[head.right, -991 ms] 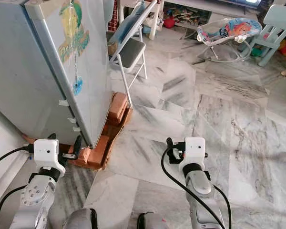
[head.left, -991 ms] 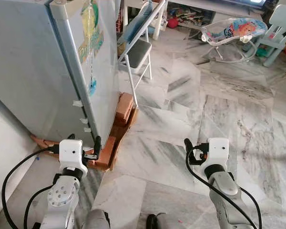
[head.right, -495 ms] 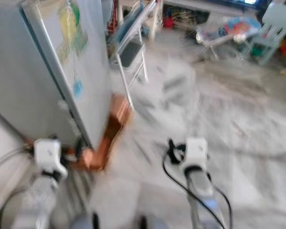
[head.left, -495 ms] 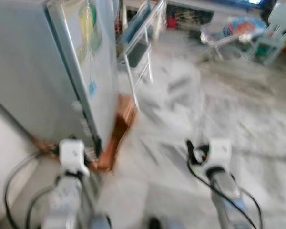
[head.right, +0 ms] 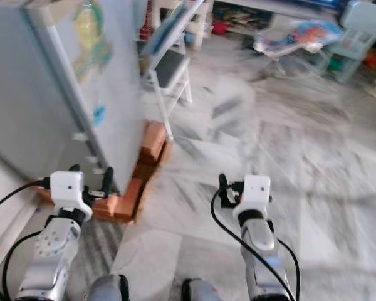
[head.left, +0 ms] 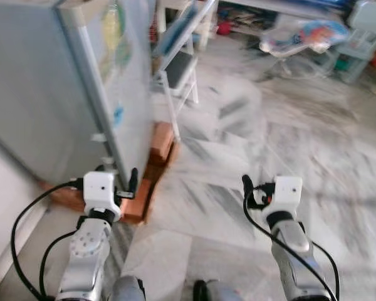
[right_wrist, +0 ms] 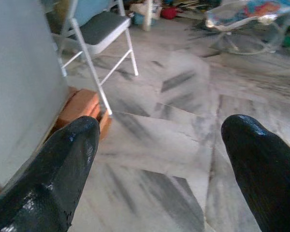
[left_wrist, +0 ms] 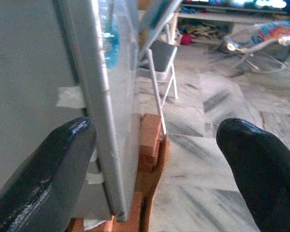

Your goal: Restocking fridge

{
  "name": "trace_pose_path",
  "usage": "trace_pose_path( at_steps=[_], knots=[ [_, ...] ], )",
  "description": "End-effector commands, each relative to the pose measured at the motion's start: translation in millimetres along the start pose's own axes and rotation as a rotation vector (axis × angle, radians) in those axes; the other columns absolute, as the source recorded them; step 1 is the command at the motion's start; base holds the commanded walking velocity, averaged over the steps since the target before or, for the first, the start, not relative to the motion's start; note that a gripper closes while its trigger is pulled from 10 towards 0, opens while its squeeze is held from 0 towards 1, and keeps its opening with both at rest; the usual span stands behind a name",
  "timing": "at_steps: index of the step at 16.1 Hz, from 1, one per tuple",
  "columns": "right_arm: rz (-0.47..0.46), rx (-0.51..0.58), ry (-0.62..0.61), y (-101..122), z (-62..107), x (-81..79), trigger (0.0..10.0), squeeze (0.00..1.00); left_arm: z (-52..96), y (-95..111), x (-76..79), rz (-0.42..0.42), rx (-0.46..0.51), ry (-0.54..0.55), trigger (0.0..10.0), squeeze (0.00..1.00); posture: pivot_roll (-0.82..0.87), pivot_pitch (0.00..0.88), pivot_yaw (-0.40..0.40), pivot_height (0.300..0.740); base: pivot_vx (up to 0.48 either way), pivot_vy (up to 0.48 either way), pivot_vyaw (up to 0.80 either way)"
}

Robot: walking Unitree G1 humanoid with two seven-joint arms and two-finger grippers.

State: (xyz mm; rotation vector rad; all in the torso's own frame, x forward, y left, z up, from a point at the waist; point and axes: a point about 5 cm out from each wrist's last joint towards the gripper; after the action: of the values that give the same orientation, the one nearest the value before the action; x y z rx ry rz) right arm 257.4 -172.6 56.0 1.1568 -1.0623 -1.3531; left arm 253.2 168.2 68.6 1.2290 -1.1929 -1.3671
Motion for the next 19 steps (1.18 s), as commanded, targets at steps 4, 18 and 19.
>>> trace_pose_path(
  at_steps=[4, 18, 19],
  knots=[
    [0.002, -0.012, -0.029, -4.4, 1.6, 7.4, 10.0, 0.0, -1.2, 0.2, 5.6, 0.004, 0.0, -0.016, 10.0, 0.0, 0.14, 0.102, -0.081, 0.74, 0.12, 0.0, -0.35],
    [0.022, -0.011, -0.018, -5.9, 2.3, 8.0, 10.0, 0.0, -2.7, 4.1, 9.6, -0.007, 0.0, -0.016, 10.0, 0.0, 0.13, 0.108, -0.085, 0.74, 0.247, 0.0, 0.0],
    [0.023, -0.013, -0.017, -6.3, 2.7, 7.6, 10.0, 0.0, -2.6, 4.3, 10.4, -0.005, 0.001, -0.016, 10.0, 0.0, 0.13, 0.112, -0.087, 0.74, 0.0, 0.0, 0.0]
  ],
)
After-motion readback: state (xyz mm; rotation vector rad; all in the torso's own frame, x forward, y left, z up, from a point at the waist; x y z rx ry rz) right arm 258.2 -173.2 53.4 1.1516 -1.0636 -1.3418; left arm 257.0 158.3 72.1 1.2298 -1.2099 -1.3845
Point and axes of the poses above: a point about 5 cm out from each wrist's last joint towards the gripper, its own z axis pointing back from the gripper into the wrist, its own y axis along the axis of the wrist's last joint, x = y × z, and after that the axes turned 4 degrees about -z, right-handed
